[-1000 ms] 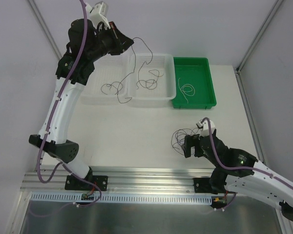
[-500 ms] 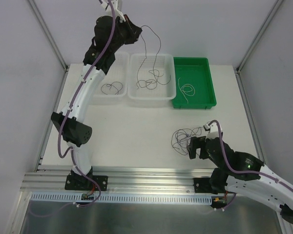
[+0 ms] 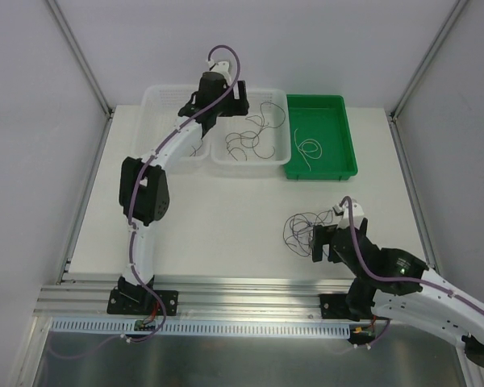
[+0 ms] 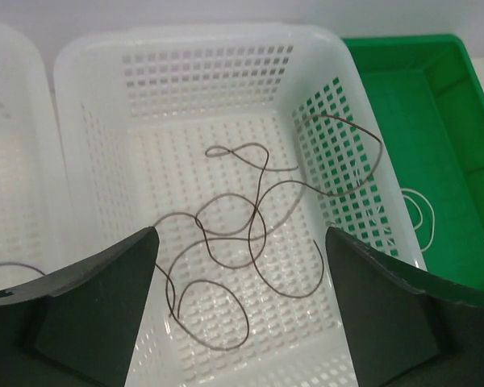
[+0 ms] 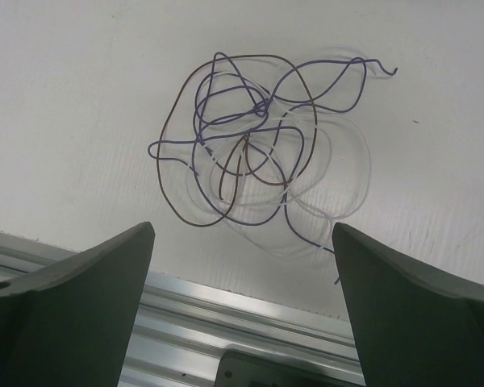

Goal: Untangle the cables

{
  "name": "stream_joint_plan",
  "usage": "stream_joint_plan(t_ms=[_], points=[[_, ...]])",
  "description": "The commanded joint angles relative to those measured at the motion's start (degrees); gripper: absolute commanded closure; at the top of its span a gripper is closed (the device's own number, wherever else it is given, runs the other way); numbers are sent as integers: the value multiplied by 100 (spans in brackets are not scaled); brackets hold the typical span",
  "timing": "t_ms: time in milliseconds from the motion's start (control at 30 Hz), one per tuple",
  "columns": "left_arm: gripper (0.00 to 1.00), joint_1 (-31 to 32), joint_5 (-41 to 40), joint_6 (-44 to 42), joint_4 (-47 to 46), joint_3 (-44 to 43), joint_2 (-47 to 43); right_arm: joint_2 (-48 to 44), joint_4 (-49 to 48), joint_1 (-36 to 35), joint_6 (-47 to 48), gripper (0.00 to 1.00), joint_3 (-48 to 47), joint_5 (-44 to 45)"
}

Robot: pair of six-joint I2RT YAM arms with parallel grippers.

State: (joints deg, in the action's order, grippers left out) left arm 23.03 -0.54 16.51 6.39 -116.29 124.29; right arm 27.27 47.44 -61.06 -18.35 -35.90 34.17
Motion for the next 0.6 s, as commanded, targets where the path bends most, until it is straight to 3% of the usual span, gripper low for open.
stream_joint_plan(t_ms=[0,167,400,567], points=[[13,202,36,-394,-420,351,-1037,164,177,-38,-300,3,-145,353],[1,597,-8,-447,-411,1588,-2074,428,643,-29,-880,3,-338,801],[1,1571,-43,71,-367,3462,-3243,718,969,6,-1320,3,-470,977],[1,2205,-17,413,-157,4639,-3763,947,575,59,-1312,3,-471,652]])
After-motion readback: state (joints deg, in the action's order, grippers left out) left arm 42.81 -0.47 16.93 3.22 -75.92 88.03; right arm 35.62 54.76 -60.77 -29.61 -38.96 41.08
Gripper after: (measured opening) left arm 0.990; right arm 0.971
